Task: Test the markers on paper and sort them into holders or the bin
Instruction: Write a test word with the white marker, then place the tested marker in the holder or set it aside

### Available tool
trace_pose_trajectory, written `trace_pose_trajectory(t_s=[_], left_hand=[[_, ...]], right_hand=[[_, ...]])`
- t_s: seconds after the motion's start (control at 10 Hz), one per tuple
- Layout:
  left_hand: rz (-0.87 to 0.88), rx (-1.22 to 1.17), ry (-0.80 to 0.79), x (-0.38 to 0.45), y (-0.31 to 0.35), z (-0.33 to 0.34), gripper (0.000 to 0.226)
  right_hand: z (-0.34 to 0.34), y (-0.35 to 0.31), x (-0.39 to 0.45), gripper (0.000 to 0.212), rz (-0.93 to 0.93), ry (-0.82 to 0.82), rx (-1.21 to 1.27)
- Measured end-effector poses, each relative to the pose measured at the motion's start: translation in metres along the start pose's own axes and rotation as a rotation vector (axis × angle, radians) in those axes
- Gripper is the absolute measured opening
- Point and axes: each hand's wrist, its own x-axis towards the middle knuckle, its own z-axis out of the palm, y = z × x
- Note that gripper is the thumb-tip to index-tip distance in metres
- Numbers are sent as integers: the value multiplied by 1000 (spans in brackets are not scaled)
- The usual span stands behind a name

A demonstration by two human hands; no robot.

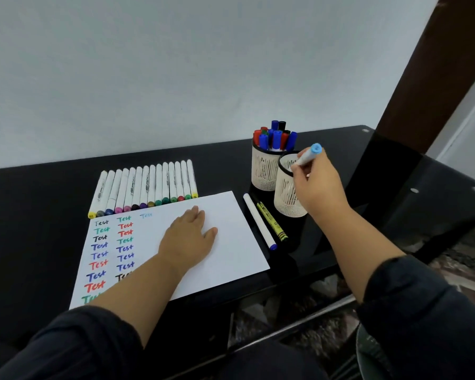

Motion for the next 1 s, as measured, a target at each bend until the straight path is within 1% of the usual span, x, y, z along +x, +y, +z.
trace_pose_trajectory(t_s=[0.1,0.2,0.3,0.5,0.6,0.7,0.8,0.9,1.0], left_hand=[[-12,-26,9,0,1,2,61],[-14,-29,14,0,0,3,61],[-13,-39,20,1,-2,4,61],[-9,-49,31,2,-2,4,61],[-11,-51,33,1,-2,4,61],[-16,-56,29,1,-2,4,61],[-12,-49,28,1,-2,4,61],[-12,-37,19,0,-1,2,61],[-43,27,46,-1,0,2,63]], right_hand=[[3,-2,10,22,37,-15,-112],[7,-4,18,23,55,-33,-231],[10,-8,23,27,66,-42,-287],[10,-10,24,27,92,-14,-260],[9,-12,22,32,86,-60,-324],[9,-11,24,30,77,-117,-454],[8,-10,26,29,73,-107,-443],[5,-10,24,29,49,-64,-347],[2,-12,21,31,-8,-71,-352]])
